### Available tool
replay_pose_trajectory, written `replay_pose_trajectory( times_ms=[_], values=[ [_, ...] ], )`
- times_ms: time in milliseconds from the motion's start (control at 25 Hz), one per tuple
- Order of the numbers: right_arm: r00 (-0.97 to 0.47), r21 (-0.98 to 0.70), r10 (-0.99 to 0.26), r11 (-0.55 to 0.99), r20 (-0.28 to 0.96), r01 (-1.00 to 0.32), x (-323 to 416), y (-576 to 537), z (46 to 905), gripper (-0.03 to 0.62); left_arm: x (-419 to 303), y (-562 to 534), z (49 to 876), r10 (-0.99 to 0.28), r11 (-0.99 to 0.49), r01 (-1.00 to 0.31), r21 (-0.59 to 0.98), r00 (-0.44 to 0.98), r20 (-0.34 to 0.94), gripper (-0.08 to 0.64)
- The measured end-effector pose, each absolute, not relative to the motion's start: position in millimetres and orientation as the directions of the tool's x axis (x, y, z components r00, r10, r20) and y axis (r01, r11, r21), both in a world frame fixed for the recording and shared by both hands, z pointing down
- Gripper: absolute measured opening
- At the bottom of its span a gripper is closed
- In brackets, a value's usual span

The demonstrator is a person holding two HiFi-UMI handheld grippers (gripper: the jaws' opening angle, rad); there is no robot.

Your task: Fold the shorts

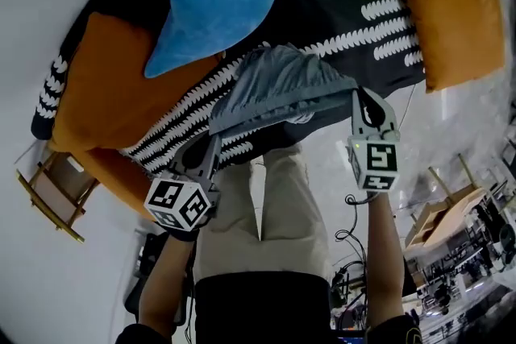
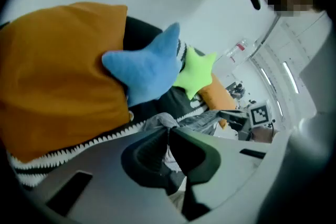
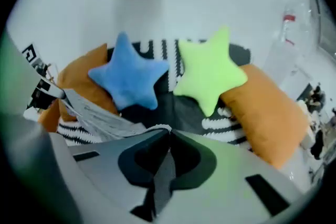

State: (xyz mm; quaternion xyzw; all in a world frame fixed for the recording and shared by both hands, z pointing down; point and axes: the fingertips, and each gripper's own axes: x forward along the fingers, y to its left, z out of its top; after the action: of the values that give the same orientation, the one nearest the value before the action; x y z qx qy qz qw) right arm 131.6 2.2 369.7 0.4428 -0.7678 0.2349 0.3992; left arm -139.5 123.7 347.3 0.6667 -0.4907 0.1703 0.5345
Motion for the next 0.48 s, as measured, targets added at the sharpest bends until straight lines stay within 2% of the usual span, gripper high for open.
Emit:
replay_pose_trajectory(
  times_ms=[80,160,280,480],
  values=[
    [-0.258,0.038,-0.613,0.427,0.747,-0.904,138.1,2.5,293.1,0.032,-154.0,99.5,292.9,-0.545,0.006,-0.826,0.563,0.47,0.694,0.028],
    [-0.227,0.06,-0.632,0.399,0.741,-0.915,143.1,19.8,263.1,0.032,-162.0,94.7,263.4,-0.566,-0.035,-0.829,0.558,0.477,0.673,0.028],
    [-0.217,-0.004,-0.536,0.371,0.816,-0.929,149.6,73.7,294.9,0.034,-166.2,128.2,288.1,-0.504,-0.024,-0.847,0.53,0.469,0.726,0.028],
    [-0.211,-0.039,-0.381,0.411,0.9,-0.911,142.7,135.5,408.6,0.034,-164.8,175.1,381.5,-0.374,-0.037,-0.861,0.507,0.483,0.792,0.029]
  ],
)
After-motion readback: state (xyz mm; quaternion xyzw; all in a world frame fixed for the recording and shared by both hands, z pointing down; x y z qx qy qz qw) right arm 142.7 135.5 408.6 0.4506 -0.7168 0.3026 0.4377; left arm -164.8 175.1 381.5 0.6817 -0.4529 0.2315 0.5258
